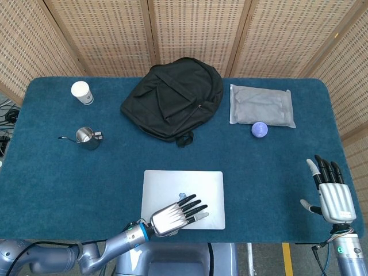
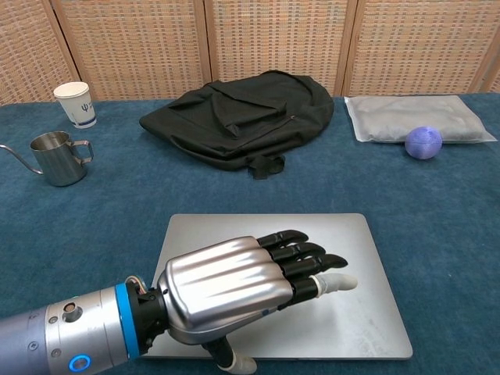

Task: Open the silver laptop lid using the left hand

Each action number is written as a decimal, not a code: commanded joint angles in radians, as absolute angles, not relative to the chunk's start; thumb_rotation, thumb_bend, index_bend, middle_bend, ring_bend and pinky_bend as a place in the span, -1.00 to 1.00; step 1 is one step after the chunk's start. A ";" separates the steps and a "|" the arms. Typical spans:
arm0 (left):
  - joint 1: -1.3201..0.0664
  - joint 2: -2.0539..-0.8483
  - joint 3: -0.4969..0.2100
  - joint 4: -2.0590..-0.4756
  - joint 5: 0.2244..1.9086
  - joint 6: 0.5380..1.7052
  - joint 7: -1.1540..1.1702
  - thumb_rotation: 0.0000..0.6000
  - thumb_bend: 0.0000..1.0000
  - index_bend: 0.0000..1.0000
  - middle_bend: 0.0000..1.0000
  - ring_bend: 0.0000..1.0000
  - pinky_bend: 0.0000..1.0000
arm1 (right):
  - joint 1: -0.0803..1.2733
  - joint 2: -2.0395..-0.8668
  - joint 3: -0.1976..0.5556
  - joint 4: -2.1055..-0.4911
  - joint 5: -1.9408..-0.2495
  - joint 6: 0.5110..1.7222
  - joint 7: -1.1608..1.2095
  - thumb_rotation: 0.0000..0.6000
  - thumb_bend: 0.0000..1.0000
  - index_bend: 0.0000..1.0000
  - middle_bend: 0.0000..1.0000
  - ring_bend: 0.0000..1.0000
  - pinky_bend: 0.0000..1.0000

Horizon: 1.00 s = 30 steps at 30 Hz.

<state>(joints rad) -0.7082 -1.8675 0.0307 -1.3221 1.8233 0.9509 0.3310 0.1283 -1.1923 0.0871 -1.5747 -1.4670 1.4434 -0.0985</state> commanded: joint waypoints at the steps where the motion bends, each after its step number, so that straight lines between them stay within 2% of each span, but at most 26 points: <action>1: -0.712 -1.874 0.028 -1.317 1.815 0.948 0.337 1.00 -0.99 -1.00 -1.00 -1.00 -1.00 | 0.128 -1.191 0.088 -1.575 -1.466 1.444 -0.096 1.00 -1.00 -1.00 -1.00 -1.00 -1.00; 8: -0.724 -1.891 0.022 -1.303 1.789 0.940 0.341 1.00 -0.84 -1.00 -1.00 -1.00 -1.00 | 0.128 -1.188 0.088 -1.575 -1.465 1.443 -0.089 1.00 -1.00 -1.00 -1.00 -1.00 -1.00; 11: -0.728 -1.894 0.023 -1.301 1.783 0.943 0.343 1.00 -0.65 -1.00 -1.00 -1.00 -1.00 | 0.128 -1.188 0.089 -1.575 -1.463 1.442 -0.085 1.00 -1.00 -1.00 -1.00 -1.00 -1.00; 15: -0.732 -1.893 0.024 -1.302 1.778 0.950 0.346 1.00 -0.29 -1.00 -1.00 -1.00 -1.00 | 0.129 -1.185 0.091 -1.574 -1.461 1.441 -0.077 1.00 -1.00 -1.00 -1.00 -1.00 -1.00; 26: -0.739 -1.878 0.023 -1.314 1.761 0.962 0.373 1.00 -0.22 -1.00 -1.00 -1.00 -1.00 | 0.129 -1.182 0.091 -1.575 -1.461 1.439 -0.068 1.00 -1.00 -1.00 -1.00 -1.00 -1.00; 30: -0.731 -1.878 0.009 -1.318 1.730 0.963 0.403 1.00 -0.11 -1.00 -1.00 -1.00 -1.00 | 0.129 -1.182 0.090 -1.575 -1.460 1.438 -0.066 1.00 -1.00 -1.00 -1.00 -1.00 -1.00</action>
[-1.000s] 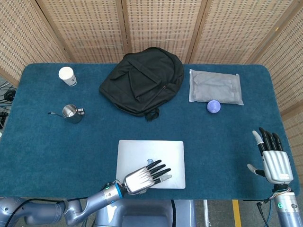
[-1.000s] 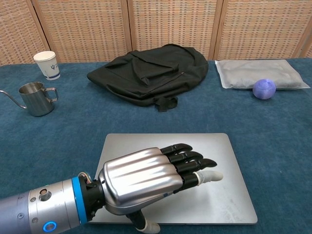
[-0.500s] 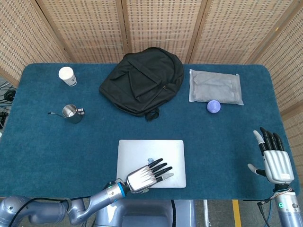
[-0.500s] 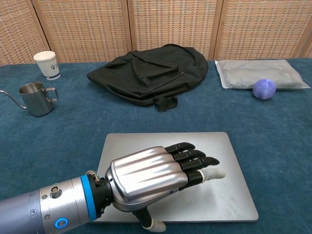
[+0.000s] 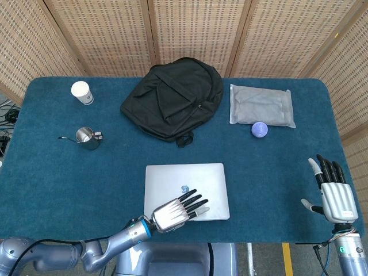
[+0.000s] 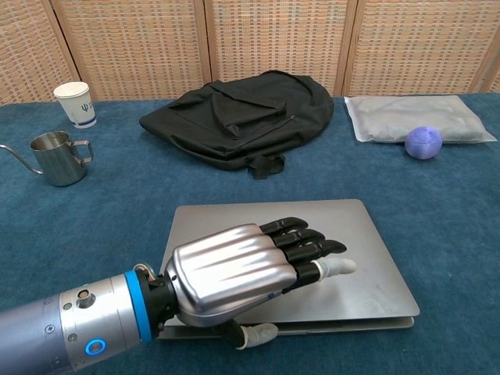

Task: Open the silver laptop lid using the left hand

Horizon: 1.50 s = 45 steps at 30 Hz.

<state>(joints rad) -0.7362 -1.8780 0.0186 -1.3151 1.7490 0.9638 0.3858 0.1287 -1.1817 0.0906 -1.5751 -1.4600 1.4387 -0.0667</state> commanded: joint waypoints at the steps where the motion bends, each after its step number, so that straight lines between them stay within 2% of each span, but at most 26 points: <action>1: -0.725 -1.880 0.000 -1.323 1.710 0.961 0.420 1.00 -0.08 -1.00 -1.00 -1.00 -1.00 | 0.129 -1.182 0.090 -1.575 -1.460 1.438 -0.066 1.00 -1.00 -1.00 -1.00 -1.00 -1.00; 3: -0.716 -1.883 -0.016 -1.335 1.677 0.958 0.450 1.00 -0.02 -1.00 -1.00 -1.00 -1.00 | 0.129 -1.182 0.090 -1.575 -1.461 1.438 -0.066 1.00 -1.00 -1.00 -1.00 -1.00 -1.00; 16: -0.705 -1.872 -0.120 -1.428 1.534 0.976 0.560 1.00 -0.02 -1.00 -1.00 -1.00 -1.00 | 0.130 -1.185 0.086 -1.575 -1.467 1.438 -0.068 1.00 -1.00 -1.00 -1.00 -1.00 -1.00; 26: -0.721 -1.837 -0.148 -1.456 1.492 0.976 0.589 1.00 -0.02 -1.00 -1.00 -1.00 -1.00 | 0.155 -1.183 0.065 -1.560 -1.499 1.389 -0.037 1.00 -1.00 -1.00 -1.00 -1.00 -1.00; 28: -0.723 -1.835 -0.152 -1.457 1.483 0.974 0.588 1.00 -0.02 -1.00 -1.00 -1.00 -1.00 | 0.161 -1.184 0.058 -1.546 -1.508 1.377 -0.025 1.00 -0.98 -0.93 -0.98 -1.00 -0.95; 29: -0.726 -1.834 -0.155 -1.456 1.480 0.974 0.589 1.00 -0.02 -1.00 -1.00 -1.00 -1.00 | 0.164 -1.186 0.053 -1.537 -1.516 1.372 -0.016 1.00 -0.91 -0.85 -0.92 -0.98 -0.86; 31: -0.733 -1.835 -0.160 -1.451 1.472 0.973 0.590 1.00 -0.02 -1.00 -1.00 -1.00 -1.00 | 0.172 -1.193 0.036 -1.501 -1.553 1.367 0.026 1.00 -0.63 -0.70 -0.77 -0.89 -0.64; 36: -0.744 -1.840 -0.165 -1.443 1.455 0.972 0.592 1.00 -0.02 -1.00 -1.00 -1.00 -1.00 | 0.187 -1.218 -0.009 -1.435 -1.654 1.379 0.148 1.00 -0.01 -0.51 -0.59 -0.68 -0.43; 40: -0.751 -1.840 -0.165 -1.439 1.450 0.978 0.597 1.00 -0.02 -1.00 -1.00 -1.00 -1.00 | 0.203 -1.250 -0.052 -1.374 -1.751 1.406 0.237 1.00 0.27 -0.47 -0.50 -0.58 -0.37; 45: -0.756 -1.833 -0.172 -1.443 1.441 0.987 0.597 1.00 -0.02 -1.00 -1.00 -1.00 -1.00 | 0.225 -1.298 -0.089 -1.325 -1.841 1.427 0.264 1.00 0.39 -0.43 -0.46 -0.52 -0.32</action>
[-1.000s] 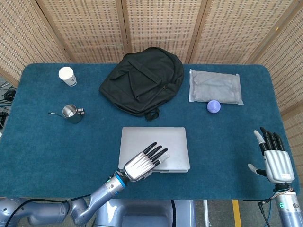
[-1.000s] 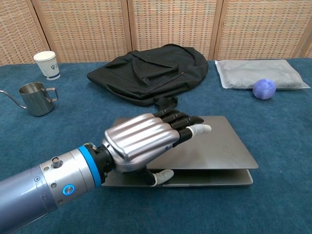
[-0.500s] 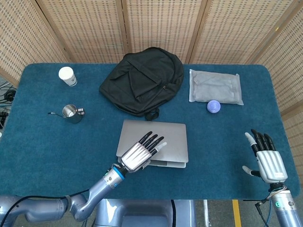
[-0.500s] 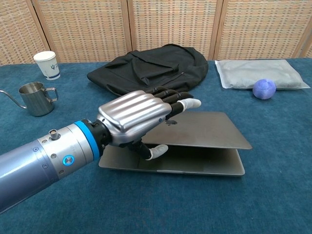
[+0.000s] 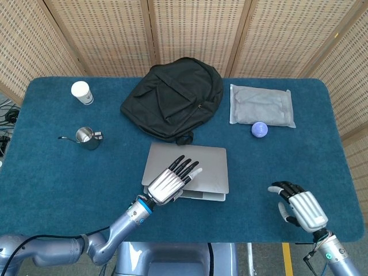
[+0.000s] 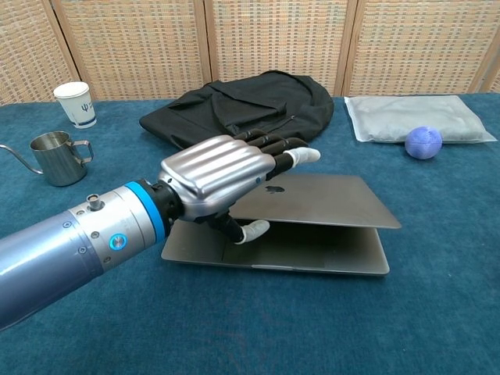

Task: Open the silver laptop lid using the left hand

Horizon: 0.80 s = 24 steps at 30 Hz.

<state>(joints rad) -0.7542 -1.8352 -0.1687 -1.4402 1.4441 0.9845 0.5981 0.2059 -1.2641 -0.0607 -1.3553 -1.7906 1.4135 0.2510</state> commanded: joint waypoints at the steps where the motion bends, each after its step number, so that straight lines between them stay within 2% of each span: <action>1: -0.758 -1.831 -0.175 -1.446 1.438 0.989 0.594 1.00 -0.02 -1.00 -1.00 -1.00 -1.00 | 0.231 -1.308 -0.095 -1.313 -1.857 1.429 0.264 1.00 0.41 -0.43 -0.46 -0.52 -0.32; 14: -0.775 -1.806 -0.201 -1.473 1.404 0.999 0.596 1.00 -0.02 -1.00 -1.00 -1.00 -1.00 | 0.292 -1.410 -0.105 -1.252 -1.923 1.412 0.231 1.00 0.51 -0.43 -0.50 -0.52 -0.32; 24: -0.786 -1.799 -0.196 -1.470 1.384 1.008 0.599 1.00 -0.02 -1.00 -1.00 -1.00 -1.00 | 0.359 -1.464 -0.107 -1.271 -1.896 1.311 0.229 1.00 0.76 -0.43 -0.54 -0.52 -0.32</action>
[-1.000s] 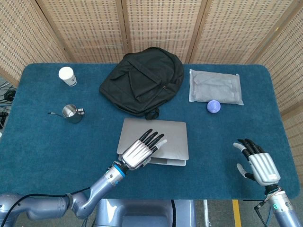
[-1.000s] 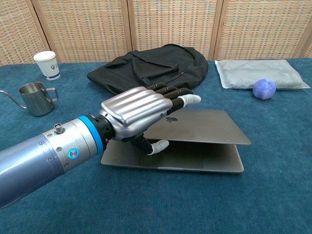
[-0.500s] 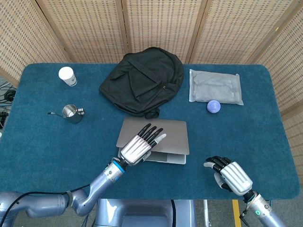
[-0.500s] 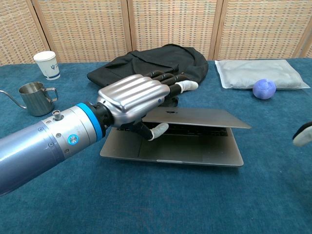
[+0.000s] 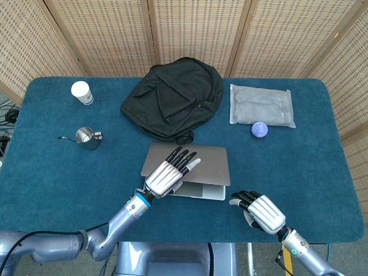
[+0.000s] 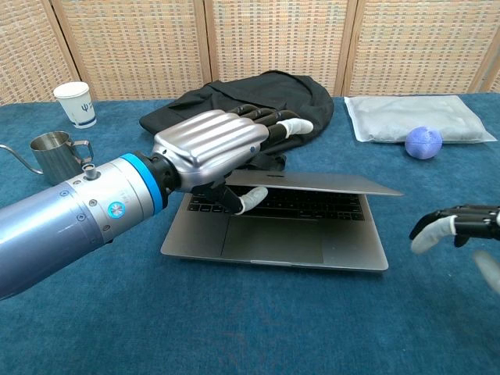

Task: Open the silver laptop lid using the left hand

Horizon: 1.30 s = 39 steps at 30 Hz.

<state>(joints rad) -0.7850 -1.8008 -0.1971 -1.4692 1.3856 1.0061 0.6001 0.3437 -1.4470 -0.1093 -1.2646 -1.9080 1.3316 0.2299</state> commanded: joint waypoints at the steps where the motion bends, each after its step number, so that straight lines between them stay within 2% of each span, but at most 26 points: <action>1: -0.786 -1.798 -0.197 -1.471 1.383 1.009 0.597 1.00 -0.02 -1.00 -1.00 -1.00 -1.00 | 0.363 -1.470 -0.106 -1.271 -1.894 1.307 0.227 1.00 0.77 -0.43 -0.54 -0.52 -0.32; 11: -0.791 -1.780 -0.189 -1.479 1.372 1.017 0.587 1.00 -0.02 -1.00 -1.00 -1.00 -1.00 | 0.389 -1.539 -0.082 -1.259 -1.859 1.267 0.126 1.00 0.91 -0.43 -0.69 -0.64 -0.32; 19: -0.794 -1.770 -0.184 -1.471 1.369 1.021 0.573 1.00 -0.02 -1.00 -1.00 -1.00 -1.00 | 0.425 -1.566 -0.054 -1.279 -1.813 1.178 -0.016 1.00 0.91 -0.43 -0.70 -0.65 -0.32; 25: -0.793 -1.772 -0.175 -1.450 1.368 1.025 0.545 1.00 -0.02 -1.00 -1.00 -1.00 -1.00 | 0.442 -1.578 -0.037 -1.335 -1.742 1.101 -0.100 1.00 1.00 -0.43 -0.70 -0.65 -0.32; 39: -0.798 -1.767 -0.167 -1.440 1.365 1.034 0.530 1.00 -0.02 -1.00 -1.00 -1.00 -1.00 | 0.456 -1.568 -0.040 -1.397 -1.660 1.039 -0.181 1.00 1.00 -0.44 -0.70 -0.65 -0.32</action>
